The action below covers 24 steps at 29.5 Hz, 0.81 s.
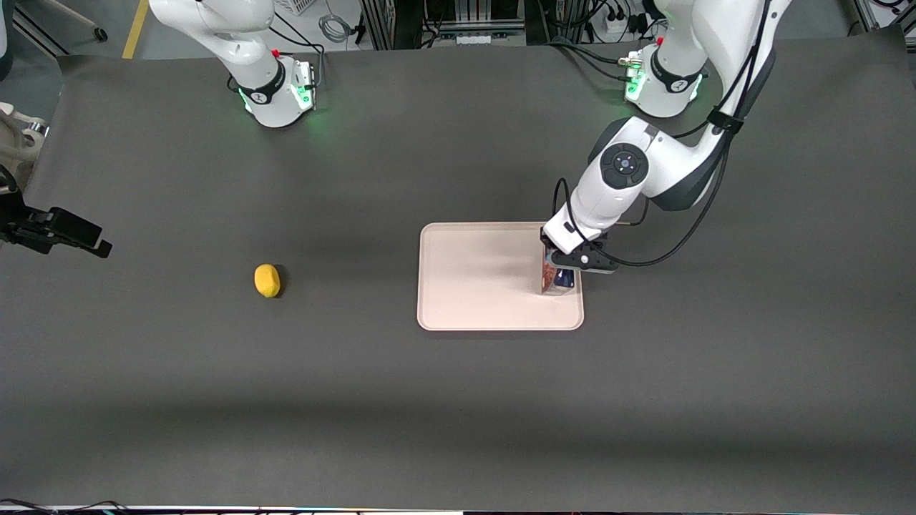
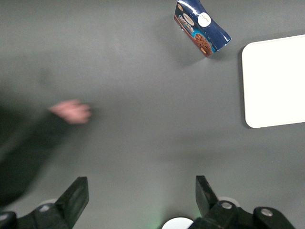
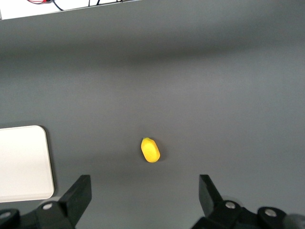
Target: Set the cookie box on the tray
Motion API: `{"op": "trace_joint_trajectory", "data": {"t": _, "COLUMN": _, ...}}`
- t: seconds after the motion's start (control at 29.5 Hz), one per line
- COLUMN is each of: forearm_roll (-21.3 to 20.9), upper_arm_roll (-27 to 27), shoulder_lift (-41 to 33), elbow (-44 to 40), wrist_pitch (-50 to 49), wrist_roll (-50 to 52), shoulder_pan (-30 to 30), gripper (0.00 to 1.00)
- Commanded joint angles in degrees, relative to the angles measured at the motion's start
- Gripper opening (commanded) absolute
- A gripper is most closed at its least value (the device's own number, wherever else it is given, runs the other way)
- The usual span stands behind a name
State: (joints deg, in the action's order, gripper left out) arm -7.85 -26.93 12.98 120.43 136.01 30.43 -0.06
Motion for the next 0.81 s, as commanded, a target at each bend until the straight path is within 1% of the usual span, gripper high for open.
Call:
{"op": "trace_joint_trajectory", "data": {"t": 0.0, "forearm_roll": -0.06, "upper_arm_roll": 1.79, "shoulder_lift": -6.55, "elbow": -8.96, "wrist_pitch": -18.81, "wrist_roll": 0.16, "shoulder_pan": -0.03, "gripper": 1.0}}
{"op": "trace_joint_trajectory", "data": {"t": 0.1, "forearm_roll": 0.29, "upper_arm_roll": 4.34, "shoulder_lift": -8.58, "elbow": -15.73, "wrist_pitch": -29.71, "wrist_roll": -0.98, "shoulder_pan": -0.03, "gripper": 1.0}}
{"op": "trace_joint_trajectory", "data": {"t": 0.17, "forearm_roll": 1.34, "upper_arm_roll": 5.57, "shoulder_lift": -9.54, "elbow": -19.95, "wrist_pitch": -35.43, "wrist_roll": -2.47, "shoulder_pan": -0.03, "gripper": 1.0}}
{"op": "trace_joint_trajectory", "data": {"t": 0.24, "forearm_roll": 2.49, "upper_arm_roll": 8.11, "shoulder_lift": -10.77, "elbow": -24.52, "wrist_pitch": -41.06, "wrist_roll": -5.45, "shoulder_pan": 0.06, "gripper": 1.0}}
{"op": "trace_joint_trajectory", "data": {"t": 0.37, "forearm_roll": 5.3, "upper_arm_roll": 14.79, "shoulder_lift": -11.83, "elbow": -32.96, "wrist_pitch": -51.78, "wrist_roll": -15.37, "shoulder_pan": 0.06, "gripper": 1.0}}
{"op": "trace_joint_trajectory", "data": {"t": 0.44, "forearm_roll": 6.0, "upper_arm_roll": 17.95, "shoulder_lift": -12.45, "elbow": -35.25, "wrist_pitch": -56.27, "wrist_roll": -20.91, "shoulder_pan": 0.23, "gripper": 1.0}}
{"op": "trace_joint_trajectory", "data": {"t": 0.54, "forearm_roll": 6.01, "upper_arm_roll": 21.82, "shoulder_lift": -15.25, "elbow": -34.83, "wrist_pitch": -58.66, "wrist_roll": -27.34, "shoulder_pan": 0.32, "gripper": 1.0}}
{"op": "trace_joint_trajectory", "data": {"t": 0.64, "forearm_roll": 6.09, "upper_arm_roll": 24.81, "shoulder_lift": -18.76, "elbow": -29.48, "wrist_pitch": -57.35, "wrist_roll": -31.73, "shoulder_pan": 0.49, "gripper": 1.0}}
{"op": "trace_joint_trajectory", "data": {"t": 0.78, "forearm_roll": 6.44, "upper_arm_roll": 26.58, "shoulder_lift": -22.98, "elbow": -22.36, "wrist_pitch": -52.79, "wrist_roll": -34.56, "shoulder_pan": 0.58, "gripper": 1.0}}
